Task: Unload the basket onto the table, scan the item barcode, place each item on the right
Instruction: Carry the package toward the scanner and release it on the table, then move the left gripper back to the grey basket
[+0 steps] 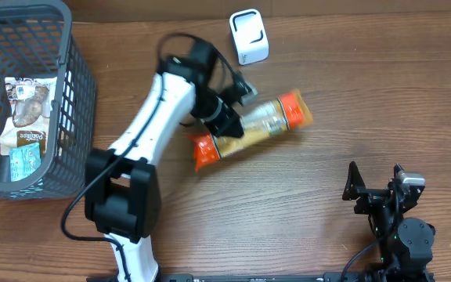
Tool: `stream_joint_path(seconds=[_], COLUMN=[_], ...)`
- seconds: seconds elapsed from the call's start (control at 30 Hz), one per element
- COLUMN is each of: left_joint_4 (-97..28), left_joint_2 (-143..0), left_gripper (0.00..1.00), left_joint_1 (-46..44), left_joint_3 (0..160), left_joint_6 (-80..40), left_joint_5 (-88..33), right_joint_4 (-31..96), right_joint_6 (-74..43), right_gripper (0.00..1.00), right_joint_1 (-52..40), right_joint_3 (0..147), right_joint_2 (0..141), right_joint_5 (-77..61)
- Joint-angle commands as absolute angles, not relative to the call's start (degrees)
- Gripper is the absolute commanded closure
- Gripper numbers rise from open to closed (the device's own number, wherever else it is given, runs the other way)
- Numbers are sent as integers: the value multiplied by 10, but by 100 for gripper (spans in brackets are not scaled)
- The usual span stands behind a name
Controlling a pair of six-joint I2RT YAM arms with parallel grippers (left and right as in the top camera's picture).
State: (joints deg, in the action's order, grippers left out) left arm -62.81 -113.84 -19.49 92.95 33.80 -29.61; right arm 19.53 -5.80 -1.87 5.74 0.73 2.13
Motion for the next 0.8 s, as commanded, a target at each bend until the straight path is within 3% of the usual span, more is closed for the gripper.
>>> stream_joint_path(seconds=[0.0, 0.07, 0.2, 0.23, 0.27, 0.47, 0.6, 0.77], left_joint_4=[-559, -496, -450, -445, -443, -529, -661, -768], left_joint_2=[-1122, -1122, -1122, -1120, -1120, -1119, -1119, -1119], left_gripper=[95, 89, 31, 9, 2, 0, 0, 0], left_joint_1=[-199, -199, -199, -198, -197, -167, -112, -15], left_joint_3=[868, 826, 812, 818, 825, 976, 1173, 1416], left_joint_6=[381, 381, 353, 337, 324, 208, 144, 87], left_joint_5=[-326, -326, -324, -321, -316, -225, -149, -149], right_joint_4=[207, 207, 207, 207, 207, 207, 207, 207], right_joint_6=[-60, -60, -60, -60, -60, -60, -60, -60], right_gripper=[0, 0, 0, 0, 0, 0, 0, 0], right_joint_1=[-16, -16, -17, -17, -17, -17, -16, -17], right_joint_3=[62, 62, 62, 62, 62, 62, 62, 62], right_joint_2=[2, 2, 2, 2, 2, 2, 2, 2], right_joint_5=[27, 27, 27, 27, 27, 27, 27, 27])
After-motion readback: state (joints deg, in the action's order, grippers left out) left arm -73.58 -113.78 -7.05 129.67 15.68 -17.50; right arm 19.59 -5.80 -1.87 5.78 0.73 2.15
